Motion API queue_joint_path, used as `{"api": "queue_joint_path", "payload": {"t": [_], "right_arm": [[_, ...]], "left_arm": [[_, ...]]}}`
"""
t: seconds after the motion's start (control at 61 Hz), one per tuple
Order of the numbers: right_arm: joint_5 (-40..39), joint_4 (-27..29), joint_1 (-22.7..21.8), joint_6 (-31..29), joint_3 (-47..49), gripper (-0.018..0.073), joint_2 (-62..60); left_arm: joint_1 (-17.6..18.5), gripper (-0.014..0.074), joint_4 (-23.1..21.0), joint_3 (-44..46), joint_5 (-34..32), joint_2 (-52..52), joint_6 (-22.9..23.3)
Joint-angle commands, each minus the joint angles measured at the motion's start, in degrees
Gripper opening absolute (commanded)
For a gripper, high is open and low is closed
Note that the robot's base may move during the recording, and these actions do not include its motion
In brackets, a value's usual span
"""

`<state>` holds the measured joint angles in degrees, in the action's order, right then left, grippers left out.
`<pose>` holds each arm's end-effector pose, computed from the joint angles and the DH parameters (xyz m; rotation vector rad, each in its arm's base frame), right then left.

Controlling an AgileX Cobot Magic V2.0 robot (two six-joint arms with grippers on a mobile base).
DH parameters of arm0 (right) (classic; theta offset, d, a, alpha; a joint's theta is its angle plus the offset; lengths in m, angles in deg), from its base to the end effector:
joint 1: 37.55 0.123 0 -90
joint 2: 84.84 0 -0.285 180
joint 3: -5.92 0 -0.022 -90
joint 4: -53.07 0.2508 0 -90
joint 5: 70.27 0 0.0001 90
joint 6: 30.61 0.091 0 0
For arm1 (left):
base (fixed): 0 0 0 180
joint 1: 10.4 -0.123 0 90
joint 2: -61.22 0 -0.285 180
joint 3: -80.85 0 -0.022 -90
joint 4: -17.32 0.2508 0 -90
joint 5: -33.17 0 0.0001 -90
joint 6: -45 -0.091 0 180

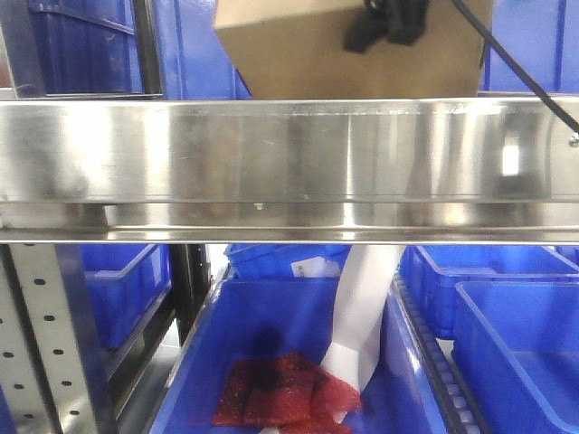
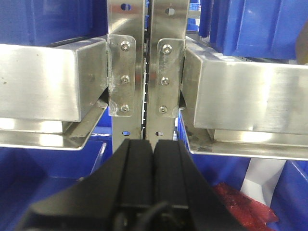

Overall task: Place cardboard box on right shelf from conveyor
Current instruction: 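Push the box farther onto the upper shelf with the right gripper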

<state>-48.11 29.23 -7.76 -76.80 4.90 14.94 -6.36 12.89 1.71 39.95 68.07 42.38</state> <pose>0.3330 0.1746 0.3318 -1.5708 1.4830 -0.5584 0.0564 -0.0048 0.1920 0.0390 1.6190 -0.0857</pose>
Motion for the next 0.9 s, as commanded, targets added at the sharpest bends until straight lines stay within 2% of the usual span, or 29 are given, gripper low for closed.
{"api": "queue_joint_path", "payload": {"t": [0.0,0.197,0.41,0.672,0.77,0.885], "right_arm": [[-2.29,0.11,-0.21,-0.02,1.83,0.0583,-1.86],[-1.69,4.63,0.41,-0.02,0.58,0.0583,-1.87],[0.43,6.09,2.71,-0.02,0.57,0.0583,-2.68],[8.56,12.99,4.05,-0.02,0.57,0.0583,-5.60],[11.79,13.34,4.05,-0.02,0.57,0.0583,-6.56],[11.69,13.34,4.05,-0.02,0.62,0.0583,-8.04]], "left_arm": [[0.15,-0.0116,-0.34,-0.35,-4.88,-0.31,-0.01],[0.15,-0.0116,-0.34,-0.35,-4.88,-0.31,-0.01],[0.15,-0.0116,-0.34,-0.35,-4.88,-0.31,-0.01],[0.15,-0.0116,-0.34,-0.35,-4.88,-0.31,-0.01],[0.15,-0.0115,-0.34,-0.35,-4.88,-0.31,-0.01],[0.15,-0.0116,-0.34,-0.35,-4.88,-0.31,-0.01]]}}
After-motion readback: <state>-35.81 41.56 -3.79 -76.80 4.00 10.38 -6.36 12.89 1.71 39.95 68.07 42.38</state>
